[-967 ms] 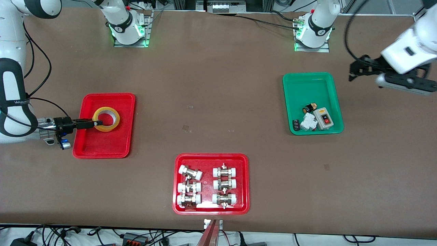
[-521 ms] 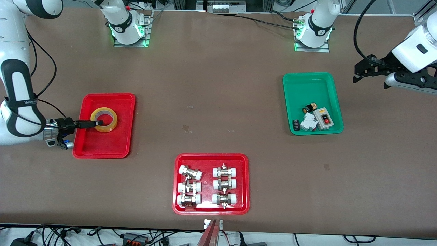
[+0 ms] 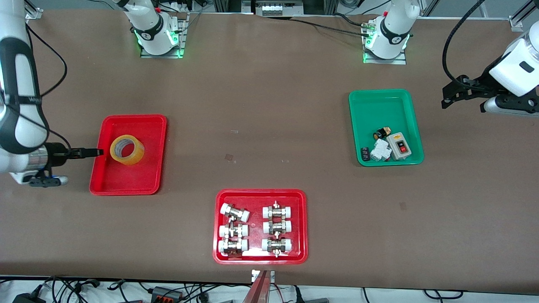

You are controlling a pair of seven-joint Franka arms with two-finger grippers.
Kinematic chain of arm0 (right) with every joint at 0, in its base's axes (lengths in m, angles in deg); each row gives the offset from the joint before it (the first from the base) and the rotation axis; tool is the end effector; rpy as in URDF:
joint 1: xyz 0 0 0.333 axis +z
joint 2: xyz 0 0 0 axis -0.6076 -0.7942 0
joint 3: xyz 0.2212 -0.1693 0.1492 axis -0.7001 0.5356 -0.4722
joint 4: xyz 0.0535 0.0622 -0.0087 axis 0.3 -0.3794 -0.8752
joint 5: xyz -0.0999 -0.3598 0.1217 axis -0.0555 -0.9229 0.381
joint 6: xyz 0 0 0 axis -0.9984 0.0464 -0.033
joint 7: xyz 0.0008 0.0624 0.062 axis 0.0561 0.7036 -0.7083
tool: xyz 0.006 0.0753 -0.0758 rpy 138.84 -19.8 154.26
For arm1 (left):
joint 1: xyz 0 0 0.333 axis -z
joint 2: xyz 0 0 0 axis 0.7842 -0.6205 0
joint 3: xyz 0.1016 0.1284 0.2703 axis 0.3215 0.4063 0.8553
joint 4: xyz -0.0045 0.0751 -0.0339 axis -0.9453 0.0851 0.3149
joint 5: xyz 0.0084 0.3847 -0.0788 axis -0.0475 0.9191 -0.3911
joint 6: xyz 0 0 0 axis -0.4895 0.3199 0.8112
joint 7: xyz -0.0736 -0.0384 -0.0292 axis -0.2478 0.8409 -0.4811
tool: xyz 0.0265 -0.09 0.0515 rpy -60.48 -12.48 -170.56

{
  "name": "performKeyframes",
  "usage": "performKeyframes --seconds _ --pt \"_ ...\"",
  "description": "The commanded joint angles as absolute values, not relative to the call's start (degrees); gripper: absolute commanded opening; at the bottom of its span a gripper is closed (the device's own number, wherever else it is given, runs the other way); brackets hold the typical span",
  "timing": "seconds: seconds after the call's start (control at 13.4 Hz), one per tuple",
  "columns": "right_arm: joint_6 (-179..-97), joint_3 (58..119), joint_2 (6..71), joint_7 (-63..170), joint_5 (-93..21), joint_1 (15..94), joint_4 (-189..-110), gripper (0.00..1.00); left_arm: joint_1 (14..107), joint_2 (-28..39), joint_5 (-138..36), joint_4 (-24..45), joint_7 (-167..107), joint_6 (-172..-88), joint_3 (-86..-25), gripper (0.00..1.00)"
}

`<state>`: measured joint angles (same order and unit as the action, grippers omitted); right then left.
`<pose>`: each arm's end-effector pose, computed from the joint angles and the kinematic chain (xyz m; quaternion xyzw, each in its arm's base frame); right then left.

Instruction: Left arm passes tape to right arm into tray

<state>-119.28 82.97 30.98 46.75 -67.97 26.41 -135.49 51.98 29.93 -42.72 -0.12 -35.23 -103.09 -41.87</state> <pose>0.6523 -0.1160 0.3397 -0.9850 0.0037 0.1547 0.0771 0.5590 -0.0479 0.6239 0.9995 -0.0302 -0.0013 0.0088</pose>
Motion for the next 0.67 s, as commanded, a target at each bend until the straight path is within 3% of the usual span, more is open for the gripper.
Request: performKeyframes --seconds 0.0,0.3,0.6 --pt "-117.7 82.9 36.8 53.6 -73.7 31.0 -133.4 1.0 52.7 30.9 -40.8 0.7 -35.2 -103.4 -41.5 1.0" --pt "-112.0 82.7 43.5 53.8 -73.9 34.2 -128.7 1.0 51.5 30.3 -40.9 0.7 -35.5 -103.4 -41.9 1.0" --pt "-108.2 82.7 44.7 53.3 -73.6 34.2 -123.0 1.0 51.5 30.2 -40.9 0.6 -35.5 -103.3 -41.9 1.0"
